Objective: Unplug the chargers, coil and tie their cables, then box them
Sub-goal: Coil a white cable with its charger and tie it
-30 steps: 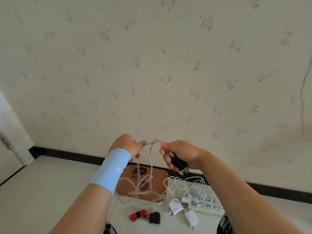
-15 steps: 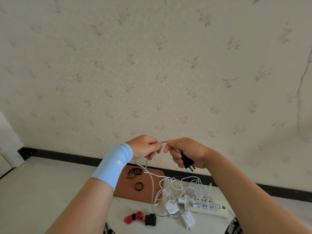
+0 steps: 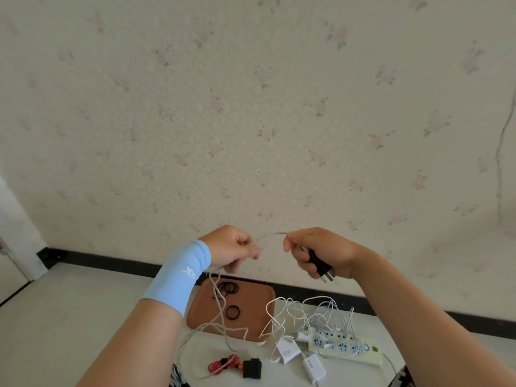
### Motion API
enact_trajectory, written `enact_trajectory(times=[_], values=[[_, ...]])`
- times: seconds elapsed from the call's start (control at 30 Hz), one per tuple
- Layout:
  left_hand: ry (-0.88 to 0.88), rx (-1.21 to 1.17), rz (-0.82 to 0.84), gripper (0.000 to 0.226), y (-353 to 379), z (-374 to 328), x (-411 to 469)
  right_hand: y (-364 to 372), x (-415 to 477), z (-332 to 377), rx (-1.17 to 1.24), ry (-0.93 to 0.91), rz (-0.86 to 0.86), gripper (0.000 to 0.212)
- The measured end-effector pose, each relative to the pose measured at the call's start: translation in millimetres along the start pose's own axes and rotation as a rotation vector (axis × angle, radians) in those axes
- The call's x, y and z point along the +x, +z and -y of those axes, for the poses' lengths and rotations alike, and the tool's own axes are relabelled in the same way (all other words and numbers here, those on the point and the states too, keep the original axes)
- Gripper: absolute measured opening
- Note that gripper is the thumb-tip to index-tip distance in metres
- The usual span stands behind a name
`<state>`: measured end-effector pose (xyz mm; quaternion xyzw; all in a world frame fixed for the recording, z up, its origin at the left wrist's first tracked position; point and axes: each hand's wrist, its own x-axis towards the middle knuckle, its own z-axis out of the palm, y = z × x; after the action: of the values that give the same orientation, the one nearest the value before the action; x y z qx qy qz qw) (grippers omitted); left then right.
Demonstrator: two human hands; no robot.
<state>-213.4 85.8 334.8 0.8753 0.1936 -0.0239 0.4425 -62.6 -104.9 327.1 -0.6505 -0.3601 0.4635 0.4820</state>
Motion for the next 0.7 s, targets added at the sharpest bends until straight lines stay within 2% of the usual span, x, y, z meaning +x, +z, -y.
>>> enact_trajectory(times=[0.1,0.17,0.23,0.33,0.43,0.5,0.6,0.7], values=[[-0.115,0.18,0.088,0.034,1.4,6.4,1.7,-7.6,2.3,-2.5,0.109,-0.086,-0.206,0.031],[-0.114,0.197,0.04,0.039,3.0,5.8,5.5,-12.6,3.6,-5.5,0.146,-0.1,-0.323,0.032],[-0.07,-0.043,-0.069,0.036,5.5,2.3,9.6,-14.7,4.2,-9.8,0.122,-0.08,-0.407,0.034],[-0.027,-0.679,-0.172,0.029,11.8,-8.7,14.4,-8.5,3.9,-15.0,0.018,-0.061,-0.448,0.038],[-0.06,-1.152,-0.152,0.037,19.9,-21.1,20.5,7.3,2.8,-15.7,-0.078,-0.086,-0.373,0.037],[-0.043,-1.319,-0.152,0.043,25.6,-29.4,22.9,17.4,4.7,-16.3,-0.17,-0.082,-0.284,0.038],[0.015,-1.401,-0.218,0.042,32.4,-36.8,25.6,26.0,9.1,-21.5,-0.257,-0.027,-0.119,0.039],[0.045,-1.291,-0.255,0.038,32.0,-39.5,25.6,28.6,12.0,-28.2,-0.353,0.032,0.104,0.036]])
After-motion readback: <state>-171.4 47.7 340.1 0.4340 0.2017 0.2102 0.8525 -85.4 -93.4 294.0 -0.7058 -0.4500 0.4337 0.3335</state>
